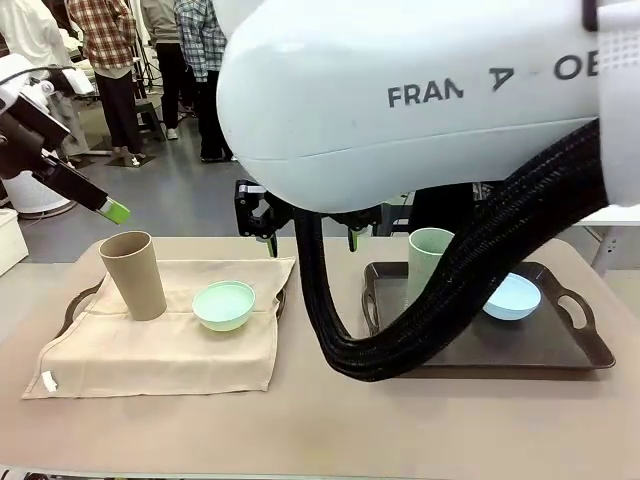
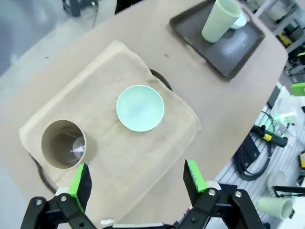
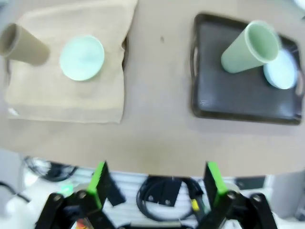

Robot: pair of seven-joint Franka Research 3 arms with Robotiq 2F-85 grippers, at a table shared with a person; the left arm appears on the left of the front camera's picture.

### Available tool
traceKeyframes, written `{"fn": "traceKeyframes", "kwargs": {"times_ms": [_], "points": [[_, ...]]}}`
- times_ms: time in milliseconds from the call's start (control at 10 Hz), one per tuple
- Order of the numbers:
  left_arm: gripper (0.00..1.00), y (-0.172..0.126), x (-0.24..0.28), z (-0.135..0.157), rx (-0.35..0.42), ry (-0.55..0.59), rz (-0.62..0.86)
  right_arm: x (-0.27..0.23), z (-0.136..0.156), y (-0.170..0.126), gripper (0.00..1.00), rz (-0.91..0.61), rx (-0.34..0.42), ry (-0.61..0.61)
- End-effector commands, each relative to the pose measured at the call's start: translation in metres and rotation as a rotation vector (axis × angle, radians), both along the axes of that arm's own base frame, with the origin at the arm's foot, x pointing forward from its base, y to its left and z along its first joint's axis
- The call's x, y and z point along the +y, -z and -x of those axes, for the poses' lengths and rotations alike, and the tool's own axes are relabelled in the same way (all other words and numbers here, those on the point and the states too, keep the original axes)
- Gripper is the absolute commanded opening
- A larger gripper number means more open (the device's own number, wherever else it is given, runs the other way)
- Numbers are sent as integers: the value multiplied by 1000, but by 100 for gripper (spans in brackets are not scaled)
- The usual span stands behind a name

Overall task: Set up a tray with a mat and arrange the tableware.
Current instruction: Place the Picnic Bowl and Reusable plastic cup back onto the Handle tray in front of the human's position, then pick up the Picnic Bowl and Reusable plastic cup from the Handle tray in front of the human's position and hold them in the air.

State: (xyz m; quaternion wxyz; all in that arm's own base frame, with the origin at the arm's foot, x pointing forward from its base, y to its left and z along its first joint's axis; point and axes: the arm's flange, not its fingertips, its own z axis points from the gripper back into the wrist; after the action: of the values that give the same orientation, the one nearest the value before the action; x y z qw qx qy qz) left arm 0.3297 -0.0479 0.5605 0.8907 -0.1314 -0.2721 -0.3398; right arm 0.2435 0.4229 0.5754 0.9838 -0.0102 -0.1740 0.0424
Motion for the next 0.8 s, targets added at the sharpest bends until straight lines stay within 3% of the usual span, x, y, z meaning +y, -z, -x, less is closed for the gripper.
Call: {"fn": "traceKeyframes", "kwargs": {"times_ms": [0, 700], "points": [[100, 13, -5, -3, -10, -23, 17, 9, 4, -12, 100, -56, -53, 3], [100, 13, -5, -3, -10, -23, 17, 9, 4, -12, 100, -56, -53, 3]]}}
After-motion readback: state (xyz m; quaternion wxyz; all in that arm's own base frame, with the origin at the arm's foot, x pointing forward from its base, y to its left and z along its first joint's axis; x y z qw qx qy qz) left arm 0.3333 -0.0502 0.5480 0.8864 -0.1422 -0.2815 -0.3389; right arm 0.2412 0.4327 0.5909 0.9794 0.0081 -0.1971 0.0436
